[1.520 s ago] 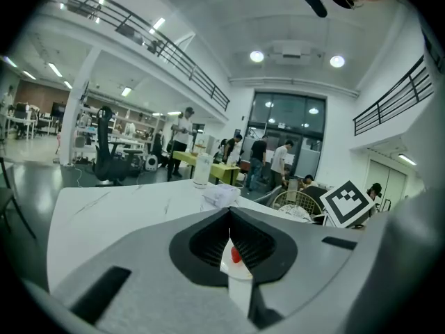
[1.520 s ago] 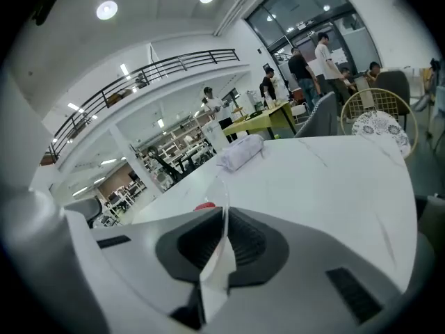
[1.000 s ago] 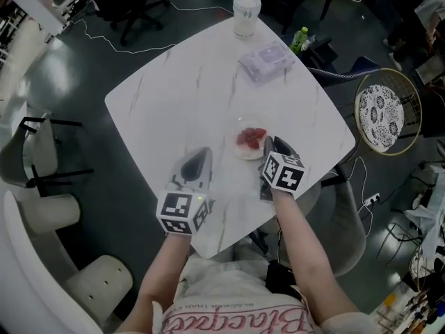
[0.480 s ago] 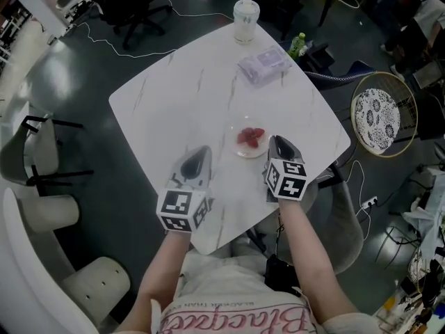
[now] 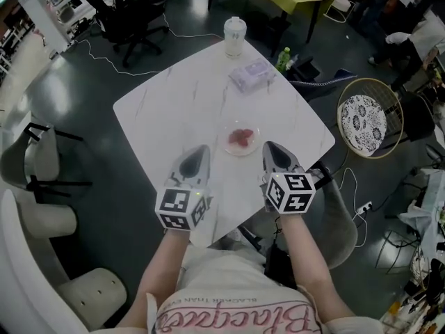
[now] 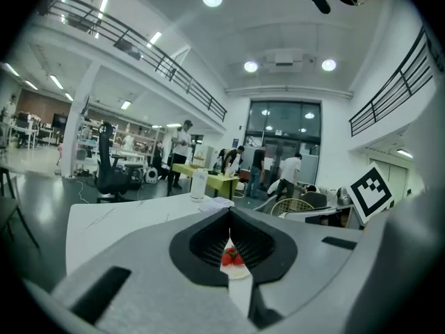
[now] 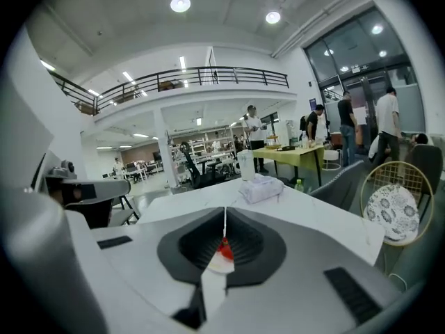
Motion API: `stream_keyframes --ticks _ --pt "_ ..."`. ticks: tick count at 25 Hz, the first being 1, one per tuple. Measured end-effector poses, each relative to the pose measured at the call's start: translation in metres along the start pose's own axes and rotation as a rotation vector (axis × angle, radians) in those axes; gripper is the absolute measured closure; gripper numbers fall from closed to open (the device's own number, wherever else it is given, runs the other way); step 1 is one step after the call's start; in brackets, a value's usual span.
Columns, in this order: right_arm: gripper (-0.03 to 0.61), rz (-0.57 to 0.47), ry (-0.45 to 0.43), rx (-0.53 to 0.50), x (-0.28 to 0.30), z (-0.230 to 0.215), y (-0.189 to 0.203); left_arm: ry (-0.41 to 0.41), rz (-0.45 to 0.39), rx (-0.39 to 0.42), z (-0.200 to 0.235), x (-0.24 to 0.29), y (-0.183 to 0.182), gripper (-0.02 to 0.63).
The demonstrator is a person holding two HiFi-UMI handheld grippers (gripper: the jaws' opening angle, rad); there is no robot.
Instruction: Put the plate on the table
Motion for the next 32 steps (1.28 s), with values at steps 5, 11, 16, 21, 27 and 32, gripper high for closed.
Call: stream_keyframes --ticks 5,11,16,21,27,32 --pt "0.572 -0.055 -0.032 -0.025 -0.033 0.021 -0.026 0.043 -0.049 0.003 -0.018 -0.017 -0.016 0.609" --pt "0.574 -0.142 -0.088 -0.064 -0.065 0.046 -0.053 0.082 -0.104 0.032 -0.037 -0.032 -0.033 0.609" --pt "0.575 -0.226 -0.116 -0.076 -0.094 0.06 -0.077 0.145 -0.154 0.135 -0.059 -0.04 -0.054 0.609" --pt "0.575 -0.28 -0.133 -0.105 -0.112 0.065 -0.088 0.194 -0.192 0.164 -0.079 -0.041 -0.064 0.609" --pt "0.575 -0.267 -0.139 -0.116 -0.116 0.07 -0.086 0.218 -0.193 0.169 -0.088 -0.041 -0.066 0.609" --pt "0.575 -0.266 -0.151 -0.121 -0.117 0.073 -0.081 0.213 -0.189 0.16 -0.087 -0.042 -0.063 0.609"
Point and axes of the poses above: the fingertips, and each gripper's own axes: x forward along the fingers, z to its left, y out of its underside, the point moved 7 cm from there along -x, backward along the fingers, and after that the axes turned 13 degrees about -z, right-handed, at the moved point
